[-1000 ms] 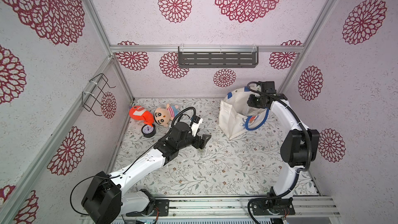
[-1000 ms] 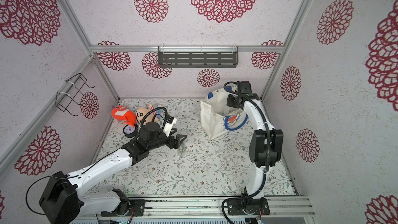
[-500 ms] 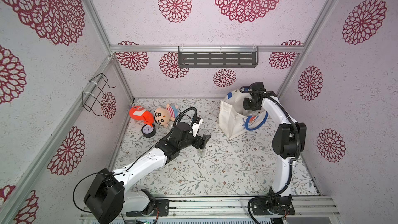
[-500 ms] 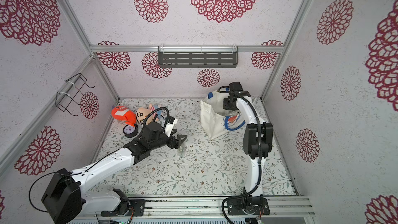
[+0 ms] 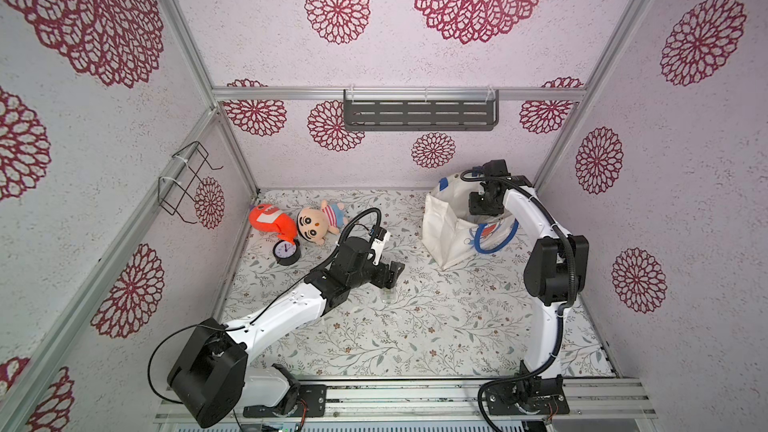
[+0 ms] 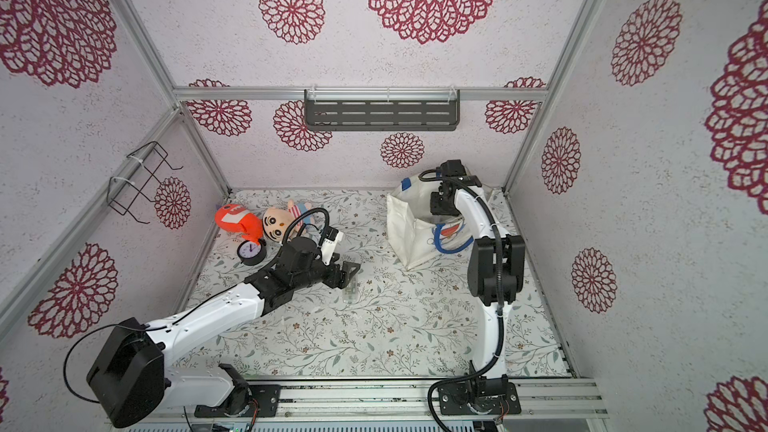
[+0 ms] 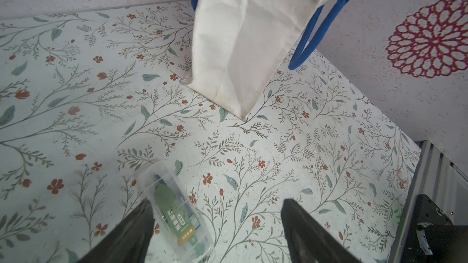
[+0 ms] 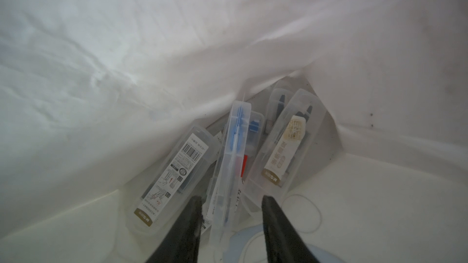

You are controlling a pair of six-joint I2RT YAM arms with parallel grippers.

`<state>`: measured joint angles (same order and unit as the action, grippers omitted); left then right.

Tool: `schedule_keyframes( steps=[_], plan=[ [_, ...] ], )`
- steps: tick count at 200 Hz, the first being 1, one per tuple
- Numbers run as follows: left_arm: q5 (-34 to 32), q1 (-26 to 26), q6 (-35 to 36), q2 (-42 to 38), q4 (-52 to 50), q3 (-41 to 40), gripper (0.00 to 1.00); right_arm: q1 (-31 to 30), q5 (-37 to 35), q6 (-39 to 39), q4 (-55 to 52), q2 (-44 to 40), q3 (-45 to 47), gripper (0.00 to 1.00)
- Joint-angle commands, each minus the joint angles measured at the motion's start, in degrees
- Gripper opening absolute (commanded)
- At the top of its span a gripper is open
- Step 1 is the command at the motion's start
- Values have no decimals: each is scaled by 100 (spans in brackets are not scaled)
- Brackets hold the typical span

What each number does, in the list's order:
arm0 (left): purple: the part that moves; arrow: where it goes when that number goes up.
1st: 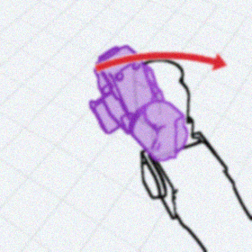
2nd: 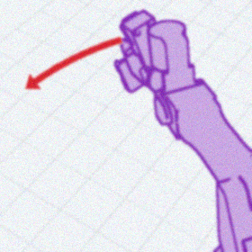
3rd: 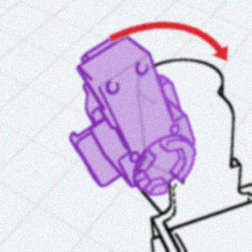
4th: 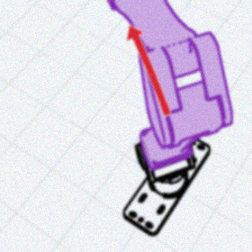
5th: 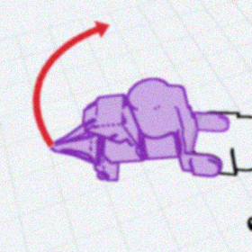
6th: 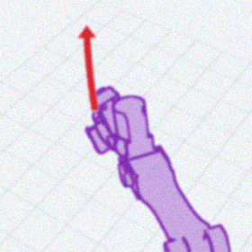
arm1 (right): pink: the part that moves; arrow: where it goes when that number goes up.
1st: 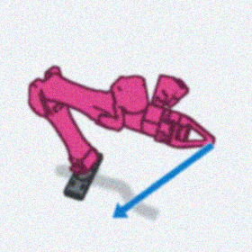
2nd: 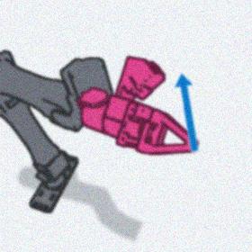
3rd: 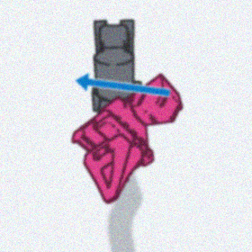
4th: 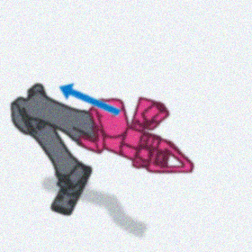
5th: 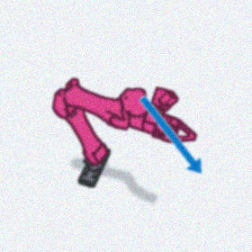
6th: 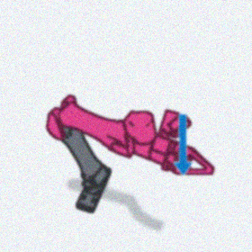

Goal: Put the compass set into the canvas bag
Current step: Place the compass set in the canvas bag, then pick up the compass set at the center of the board.

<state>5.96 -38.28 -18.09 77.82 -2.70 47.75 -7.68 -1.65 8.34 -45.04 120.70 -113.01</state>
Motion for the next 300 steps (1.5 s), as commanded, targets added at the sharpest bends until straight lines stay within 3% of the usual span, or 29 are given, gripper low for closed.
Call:
schedule_keyframes(
  steps=[1, 23, 57, 80, 125, 158, 213, 300],
  plan=[
    [-451, -30, -245, 159, -419, 235, 84, 12, -182, -34, -70, -698, -67, 50],
    [-932, -48, -741, 400, -982, 497, 84, 9, -345, -1, 103, -1348, 200, 53],
    [-1883, -271, -1610, 876, -1822, 875, 88, 4, -170, 247, 1105, -2774, 1546, 55],
    [-2032, -425, -1900, 1388, -2227, 1218, 92, -18, 99, 471, 1673, -3537, 2421, 55],
    [-1951, -514, -2233, 2428, -2573, 1800, 91, -119, 765, 622, 2335, -4469, 3731, 55],
    [-1841, -512, -2296, 2934, -2526, 1919, 89, -119, 860, 591, 2404, -4756, 4163, 55],
    [-1739, -512, -2428, 3331, -2376, 2005, 73, -185, 1175, 666, 2474, -4829, 4307, 55],
    [-1903, -608, -2209, 2972, -1801, 1723, 49, -352, 1472, 737, 2447, -4887, 4325, 55]
  ],
)
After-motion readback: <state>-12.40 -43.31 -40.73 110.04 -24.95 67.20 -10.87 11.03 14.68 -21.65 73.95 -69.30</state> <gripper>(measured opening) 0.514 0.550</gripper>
